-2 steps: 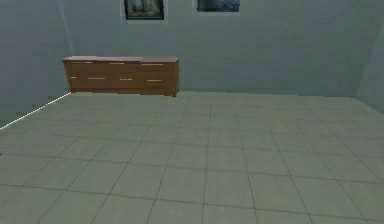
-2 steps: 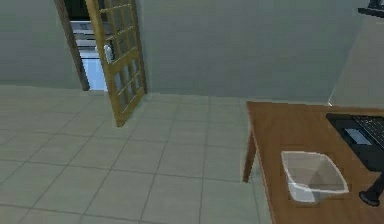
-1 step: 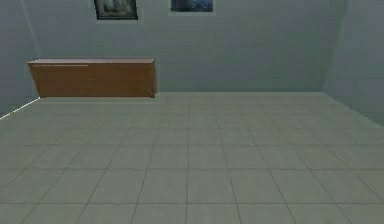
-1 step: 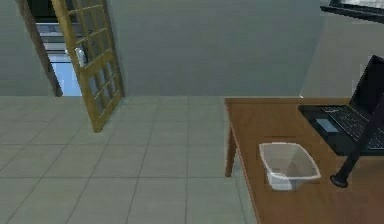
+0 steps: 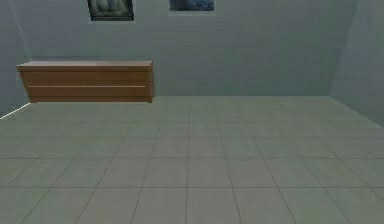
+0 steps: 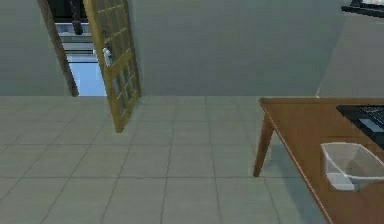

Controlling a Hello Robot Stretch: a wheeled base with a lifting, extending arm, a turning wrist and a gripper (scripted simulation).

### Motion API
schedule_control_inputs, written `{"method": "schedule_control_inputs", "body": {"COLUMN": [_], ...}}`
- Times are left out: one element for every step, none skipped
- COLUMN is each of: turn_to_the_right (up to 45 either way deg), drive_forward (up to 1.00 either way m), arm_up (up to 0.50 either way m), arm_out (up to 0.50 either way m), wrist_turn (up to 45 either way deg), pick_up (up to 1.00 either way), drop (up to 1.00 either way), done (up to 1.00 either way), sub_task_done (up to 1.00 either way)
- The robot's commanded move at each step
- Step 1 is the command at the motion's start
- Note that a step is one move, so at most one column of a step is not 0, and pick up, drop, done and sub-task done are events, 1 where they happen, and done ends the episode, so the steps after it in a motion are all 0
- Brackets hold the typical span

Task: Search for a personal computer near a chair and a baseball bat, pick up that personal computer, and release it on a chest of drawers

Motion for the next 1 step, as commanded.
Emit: {"method": "schedule_control_inputs", "body": {"turn_to_the_right": [45.0], "drive_forward": [0.0], "arm_up": [0.0], "arm_out": [0.0], "wrist_turn": [0.0], "pick_up": [0.0], "drop": [0.0], "done": [0.0], "sub_task_done": [0.0]}}
